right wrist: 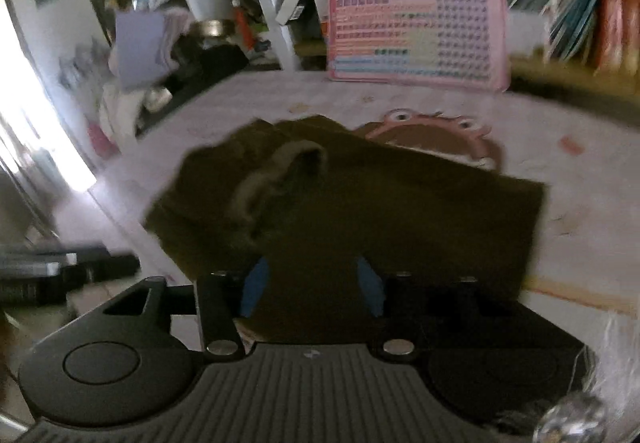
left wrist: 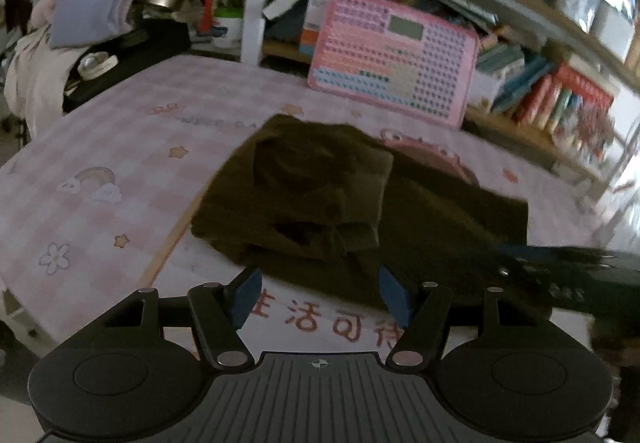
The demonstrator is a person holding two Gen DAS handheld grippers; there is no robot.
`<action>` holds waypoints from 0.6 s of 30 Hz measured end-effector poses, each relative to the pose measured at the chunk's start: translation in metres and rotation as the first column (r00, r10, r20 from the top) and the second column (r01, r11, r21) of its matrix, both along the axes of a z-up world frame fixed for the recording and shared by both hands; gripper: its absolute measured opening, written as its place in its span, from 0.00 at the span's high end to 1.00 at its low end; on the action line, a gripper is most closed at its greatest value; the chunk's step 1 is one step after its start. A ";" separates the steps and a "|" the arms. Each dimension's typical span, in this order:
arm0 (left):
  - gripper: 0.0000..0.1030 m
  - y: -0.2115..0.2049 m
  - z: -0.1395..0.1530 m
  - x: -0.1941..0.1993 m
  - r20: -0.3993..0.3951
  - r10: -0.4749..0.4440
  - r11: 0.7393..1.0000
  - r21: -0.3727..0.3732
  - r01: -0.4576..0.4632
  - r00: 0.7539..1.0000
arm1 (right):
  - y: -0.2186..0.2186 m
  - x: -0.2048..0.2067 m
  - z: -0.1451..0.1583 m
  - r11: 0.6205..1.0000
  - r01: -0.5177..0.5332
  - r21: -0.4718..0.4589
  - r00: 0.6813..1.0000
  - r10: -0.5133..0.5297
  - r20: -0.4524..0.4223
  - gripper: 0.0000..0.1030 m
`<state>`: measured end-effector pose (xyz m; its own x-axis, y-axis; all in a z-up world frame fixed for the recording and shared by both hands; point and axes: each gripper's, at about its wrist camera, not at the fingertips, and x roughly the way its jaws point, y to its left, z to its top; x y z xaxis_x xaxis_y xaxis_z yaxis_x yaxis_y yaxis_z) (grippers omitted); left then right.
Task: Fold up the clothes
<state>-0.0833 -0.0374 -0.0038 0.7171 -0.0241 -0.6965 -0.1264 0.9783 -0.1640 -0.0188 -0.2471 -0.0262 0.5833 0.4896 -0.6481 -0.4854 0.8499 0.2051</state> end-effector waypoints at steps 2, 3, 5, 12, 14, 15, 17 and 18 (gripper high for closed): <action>0.35 -0.009 -0.003 -0.001 -0.016 -0.009 1.000 0.015 0.010 1.000 | -0.005 -0.015 -0.004 0.998 0.027 -0.055 0.999 -0.026 0.034 0.39; 0.35 -0.012 -0.005 -0.002 -0.023 -0.015 1.000 0.017 0.016 1.000 | -0.007 -0.021 -0.006 0.996 0.043 -0.072 0.998 -0.040 0.044 0.35; 0.35 -0.017 -0.008 -0.004 -0.037 -0.021 1.000 0.016 0.022 0.999 | -0.012 -0.033 -0.010 0.993 0.075 -0.090 0.996 -0.070 0.049 0.29; 0.32 -0.028 -0.012 0.000 -0.062 -0.081 0.994 0.065 0.085 0.995 | -0.028 -0.049 -0.001 0.971 0.213 -0.111 0.974 -0.202 0.102 0.16; 0.30 -0.030 -0.014 0.000 -0.065 -0.106 0.991 0.076 0.111 0.992 | -0.029 -0.052 -0.002 0.964 0.240 -0.113 0.969 -0.230 0.090 0.16; 0.30 -0.028 -0.014 0.000 -0.067 -0.113 0.990 0.075 0.118 0.991 | -0.028 -0.053 -0.002 0.961 0.250 -0.116 0.967 -0.241 0.088 0.16; 0.29 -0.024 -0.012 0.001 -0.067 -0.116 0.990 0.075 0.121 0.991 | -0.025 -0.056 0.000 0.955 0.268 -0.124 0.962 -0.258 0.091 0.16; 0.27 -0.022 -0.010 0.001 -0.060 -0.120 0.989 0.077 0.124 0.991 | -0.023 -0.058 0.001 0.953 0.277 -0.125 0.960 -0.267 0.089 0.16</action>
<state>-0.0825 -0.0590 -0.0142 0.6730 -0.0513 -0.7379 -0.0117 0.9967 -0.0800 -0.0769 -0.2703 -0.0253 0.7285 0.2168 -0.6499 -0.2412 0.9690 0.0529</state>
